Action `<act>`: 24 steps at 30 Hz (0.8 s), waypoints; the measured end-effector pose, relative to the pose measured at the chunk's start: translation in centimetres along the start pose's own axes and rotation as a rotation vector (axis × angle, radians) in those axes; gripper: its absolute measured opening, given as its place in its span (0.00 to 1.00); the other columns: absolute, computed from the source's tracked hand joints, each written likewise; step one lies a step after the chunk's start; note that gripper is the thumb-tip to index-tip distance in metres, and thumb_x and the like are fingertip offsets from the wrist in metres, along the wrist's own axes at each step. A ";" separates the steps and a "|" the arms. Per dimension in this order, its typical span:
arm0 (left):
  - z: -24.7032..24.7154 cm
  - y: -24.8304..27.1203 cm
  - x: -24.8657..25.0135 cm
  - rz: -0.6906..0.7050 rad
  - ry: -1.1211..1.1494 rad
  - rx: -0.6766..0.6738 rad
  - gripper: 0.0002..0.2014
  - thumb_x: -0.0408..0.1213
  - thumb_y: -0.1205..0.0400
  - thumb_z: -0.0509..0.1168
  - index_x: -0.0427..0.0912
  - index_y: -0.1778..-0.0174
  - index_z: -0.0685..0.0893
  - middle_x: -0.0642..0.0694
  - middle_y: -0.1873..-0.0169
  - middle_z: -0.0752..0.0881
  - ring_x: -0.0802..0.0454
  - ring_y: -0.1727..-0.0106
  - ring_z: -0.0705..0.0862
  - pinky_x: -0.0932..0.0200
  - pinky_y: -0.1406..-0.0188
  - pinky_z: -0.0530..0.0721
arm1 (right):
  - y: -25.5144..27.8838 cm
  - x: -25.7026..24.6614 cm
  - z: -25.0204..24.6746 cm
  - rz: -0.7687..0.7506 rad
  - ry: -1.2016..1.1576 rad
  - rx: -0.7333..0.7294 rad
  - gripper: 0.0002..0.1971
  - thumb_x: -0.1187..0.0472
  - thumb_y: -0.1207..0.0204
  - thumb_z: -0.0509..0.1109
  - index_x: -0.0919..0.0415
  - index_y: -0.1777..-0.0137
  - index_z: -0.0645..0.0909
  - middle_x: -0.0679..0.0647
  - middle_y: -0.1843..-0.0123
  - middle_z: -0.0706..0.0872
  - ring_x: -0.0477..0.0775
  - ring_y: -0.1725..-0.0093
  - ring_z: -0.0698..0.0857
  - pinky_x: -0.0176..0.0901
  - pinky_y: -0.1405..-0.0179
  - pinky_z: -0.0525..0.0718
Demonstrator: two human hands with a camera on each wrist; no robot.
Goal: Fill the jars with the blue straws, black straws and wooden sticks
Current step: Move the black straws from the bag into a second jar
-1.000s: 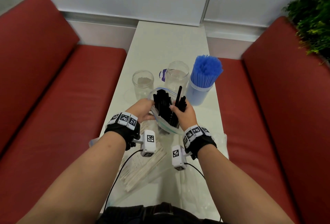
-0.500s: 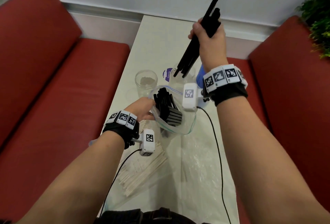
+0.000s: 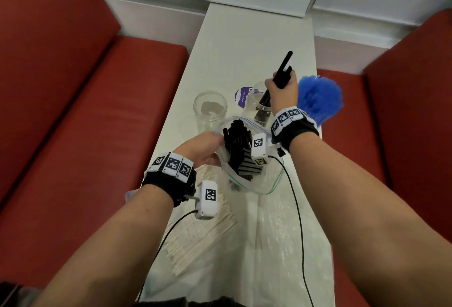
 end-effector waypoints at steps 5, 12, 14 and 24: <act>-0.1 0.0 0.2 -0.009 -0.010 -0.002 0.12 0.31 0.15 0.56 0.36 0.42 0.84 0.33 0.48 0.90 0.36 0.46 0.90 0.49 0.58 0.91 | 0.5 0.7 0.0 0.003 0.035 -0.052 0.15 0.74 0.27 0.72 0.53 0.49 0.76 0.49 0.58 0.84 0.44 0.61 0.83 0.38 0.57 0.85; 0.2 0.9 0.0 -0.019 -0.024 -0.011 0.13 0.32 0.13 0.56 0.35 0.37 0.82 0.32 0.47 0.89 0.37 0.50 0.90 0.47 0.58 0.91 | 1.9 -0.4 -1.3 -0.043 0.078 -0.081 0.15 0.66 0.20 0.70 0.58 0.35 0.86 0.51 0.38 0.89 0.47 0.36 0.86 0.40 0.33 0.83; 0.4 1.3 0.1 -0.029 -0.043 -0.008 0.13 0.35 0.13 0.58 0.35 0.36 0.82 0.33 0.47 0.89 0.39 0.54 0.90 0.52 0.65 0.90 | 3.3 -1.3 -2.0 -0.082 0.042 -0.065 0.16 0.68 0.20 0.67 0.56 0.35 0.86 0.51 0.36 0.89 0.47 0.33 0.85 0.40 0.30 0.81; 1.8 2.8 -1.0 0.025 0.008 0.052 0.17 0.44 0.10 0.55 0.41 0.29 0.75 0.37 0.44 0.87 0.41 0.58 0.89 0.46 0.66 0.90 | 13.8 -0.9 -4.7 0.028 0.169 -0.618 0.15 0.81 0.24 0.60 0.63 0.47 0.80 0.58 0.54 0.85 0.56 0.54 0.85 0.49 0.48 0.86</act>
Point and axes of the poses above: each hand's wrist, its own y-axis away from the middle knuckle, its own z-axis out of the palm, x = y × z, the point moved 2 cm from there along -y, towards the middle knuckle
